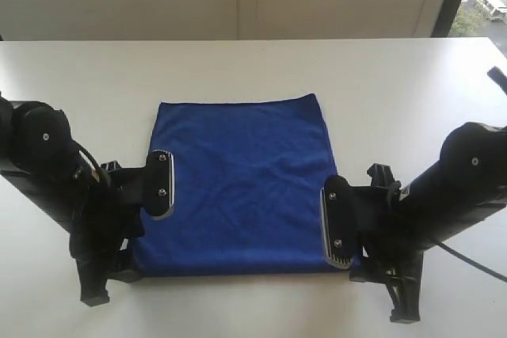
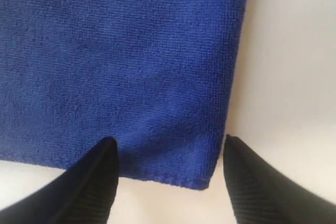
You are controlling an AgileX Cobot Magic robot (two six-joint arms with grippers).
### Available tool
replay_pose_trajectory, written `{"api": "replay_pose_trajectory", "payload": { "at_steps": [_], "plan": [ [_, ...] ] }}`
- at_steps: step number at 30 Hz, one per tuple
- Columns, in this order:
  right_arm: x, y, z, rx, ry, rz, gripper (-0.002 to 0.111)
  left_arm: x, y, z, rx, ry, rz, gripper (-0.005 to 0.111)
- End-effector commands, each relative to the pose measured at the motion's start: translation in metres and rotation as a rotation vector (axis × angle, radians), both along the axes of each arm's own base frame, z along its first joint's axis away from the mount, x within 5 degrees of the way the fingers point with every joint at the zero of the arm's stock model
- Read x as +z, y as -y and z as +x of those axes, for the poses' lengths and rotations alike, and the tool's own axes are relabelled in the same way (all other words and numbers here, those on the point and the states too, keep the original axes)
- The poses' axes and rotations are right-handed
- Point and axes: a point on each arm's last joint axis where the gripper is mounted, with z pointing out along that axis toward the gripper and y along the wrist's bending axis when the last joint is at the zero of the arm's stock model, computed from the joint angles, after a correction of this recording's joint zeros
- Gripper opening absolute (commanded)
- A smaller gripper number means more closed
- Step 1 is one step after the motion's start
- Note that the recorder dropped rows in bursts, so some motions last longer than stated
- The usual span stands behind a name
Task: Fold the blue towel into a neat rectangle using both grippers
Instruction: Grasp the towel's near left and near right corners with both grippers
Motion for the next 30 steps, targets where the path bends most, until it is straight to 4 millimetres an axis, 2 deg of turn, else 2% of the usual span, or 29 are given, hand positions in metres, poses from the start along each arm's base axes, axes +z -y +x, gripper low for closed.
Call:
{"api": "replay_pose_trajectory", "payload": {
  "at_steps": [1, 7, 12, 14, 20, 27, 28, 30],
  "plan": [
    [-0.007, 0.0, 0.0, 0.007, -0.016, -0.009, 0.047, -0.002, 0.001, -0.004, 0.004, -0.021, -0.005, 0.063],
    [-0.017, 0.0, 0.003, 0.001, -0.031, -0.022, 0.047, -0.002, 0.0, -0.005, -0.019, -0.024, 0.0, 0.063],
    [-0.022, 0.0, 0.003, 0.001, -0.049, -0.028, 0.03, -0.002, 0.0, -0.005, -0.023, -0.023, 0.001, 0.063],
    [-0.022, 0.0, 0.003, 0.001, -0.049, -0.028, 0.023, -0.002, 0.0, -0.005, -0.023, -0.023, 0.001, 0.059],
    [-0.022, 0.0, 0.002, 0.003, -0.055, -0.028, 0.009, -0.006, 0.0, -0.008, -0.034, -0.072, 0.02, 0.03],
    [-0.021, 0.0, 0.003, 0.002, -0.053, -0.027, 0.008, -0.015, -0.001, -0.012, -0.122, -0.13, 0.055, 0.007],
    [-0.021, 0.0, 0.002, 0.002, -0.049, -0.026, 0.008, -0.015, -0.001, -0.012, -0.128, -0.126, 0.055, 0.001],
    [-0.017, 0.0, 0.003, 0.002, -0.029, -0.023, 0.008, -0.013, -0.001, -0.011, -0.134, -0.119, 0.054, 0.0]
  ]
}}
